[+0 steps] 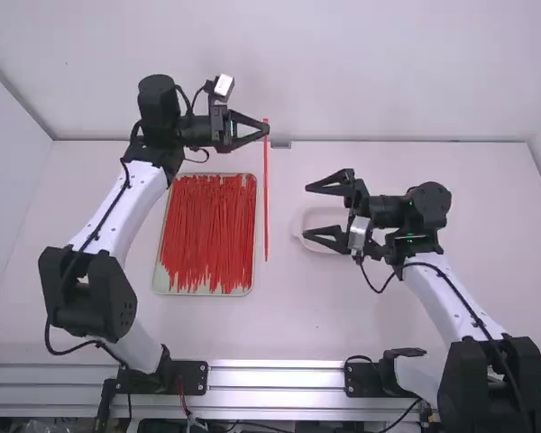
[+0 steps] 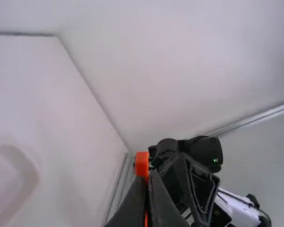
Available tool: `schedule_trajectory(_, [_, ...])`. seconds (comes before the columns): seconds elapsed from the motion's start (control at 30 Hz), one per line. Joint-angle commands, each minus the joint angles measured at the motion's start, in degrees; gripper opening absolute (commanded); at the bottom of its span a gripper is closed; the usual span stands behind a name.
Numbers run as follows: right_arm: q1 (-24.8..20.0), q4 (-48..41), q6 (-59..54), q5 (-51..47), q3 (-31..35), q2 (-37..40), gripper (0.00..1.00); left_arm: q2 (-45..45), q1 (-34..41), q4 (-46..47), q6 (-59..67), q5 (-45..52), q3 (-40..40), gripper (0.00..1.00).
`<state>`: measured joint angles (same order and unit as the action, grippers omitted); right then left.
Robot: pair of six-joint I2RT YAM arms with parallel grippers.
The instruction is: Fasten the cable tie
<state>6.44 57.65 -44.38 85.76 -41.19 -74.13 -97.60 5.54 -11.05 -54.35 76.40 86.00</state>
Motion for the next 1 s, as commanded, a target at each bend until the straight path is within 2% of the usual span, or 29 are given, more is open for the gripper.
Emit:
schedule_trajectory(0.0, [0.66, 0.13, -6.78, 2.91, -1.16, -0.04, 1.0, -0.31, 0.46, 0.94, -3.3, 0.44, 1.73, 0.02])
schedule_trajectory(0.2, [2.01, 0.11, -12.5, 3.15, -1.16, -0.04, 0.99, -0.35, 0.46, 4.31, -6.86, 0.52, 1.73, 0.02])
schedule_trajectory(0.6, [4.48, 0.15, -22.25, 3.15, -1.16, -0.04, 1.0, -0.35, 0.46, 4.81, -14.14, 0.39, 1.68, 0.02])
schedule_trajectory(0.73, [6.01, 0.15, -25.9, 1.86, -1.16, -0.04, 1.0, -0.35, 0.46, 4.85, -16.0, -2.54, 1.68, 0.02])
schedule_trajectory(0.97, [8.35, -0.02, -26.21, 0.09, -1.16, -0.04, 0.99, -0.35, 2.19, 4.68, -15.72, -2.34, 1.68, 0.02])
